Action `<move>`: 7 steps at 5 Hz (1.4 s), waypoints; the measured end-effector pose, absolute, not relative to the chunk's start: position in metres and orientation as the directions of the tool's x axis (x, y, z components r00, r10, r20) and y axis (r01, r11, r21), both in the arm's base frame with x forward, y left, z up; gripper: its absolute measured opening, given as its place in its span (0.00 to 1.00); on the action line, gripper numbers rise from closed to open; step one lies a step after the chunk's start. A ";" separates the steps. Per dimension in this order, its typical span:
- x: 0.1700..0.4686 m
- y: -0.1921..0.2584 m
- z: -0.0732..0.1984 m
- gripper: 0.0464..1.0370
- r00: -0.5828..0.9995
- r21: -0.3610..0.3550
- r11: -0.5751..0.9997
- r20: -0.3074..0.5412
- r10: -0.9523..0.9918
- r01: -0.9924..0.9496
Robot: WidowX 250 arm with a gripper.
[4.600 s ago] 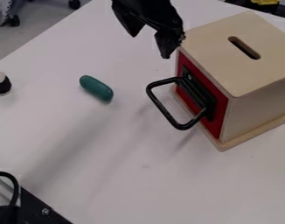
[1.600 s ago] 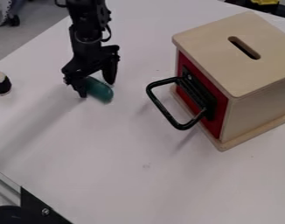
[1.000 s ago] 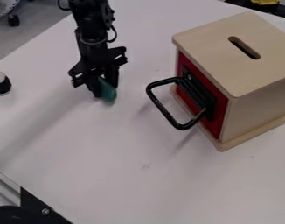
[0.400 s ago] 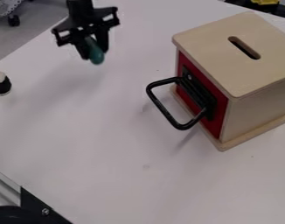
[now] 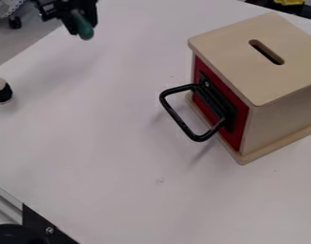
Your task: Move the green object to the left side of the table
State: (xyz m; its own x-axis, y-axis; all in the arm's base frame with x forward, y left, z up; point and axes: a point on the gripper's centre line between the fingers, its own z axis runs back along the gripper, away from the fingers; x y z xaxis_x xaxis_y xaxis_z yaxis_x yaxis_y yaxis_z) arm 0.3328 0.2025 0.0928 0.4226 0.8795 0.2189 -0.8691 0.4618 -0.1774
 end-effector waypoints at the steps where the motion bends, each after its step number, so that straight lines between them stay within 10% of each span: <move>1: 0.347 0.220 0.080 0.40 0.425 -0.160 0.464 0.229 0.876 -0.871; 5: 0.365 0.242 0.017 0.40 0.432 -0.141 0.463 0.202 0.879 -0.875; 6: 0.364 0.242 0.013 0.47 0.442 -0.128 0.469 0.195 0.876 -0.874; 7: 0.362 0.237 0.013 0.79 0.463 -0.127 0.485 0.171 0.870 -0.865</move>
State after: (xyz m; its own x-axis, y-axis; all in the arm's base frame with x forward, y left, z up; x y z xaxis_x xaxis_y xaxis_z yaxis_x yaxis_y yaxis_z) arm 0.3625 0.2374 0.0127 0.4630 0.8696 0.1715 -0.8650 0.4855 -0.1265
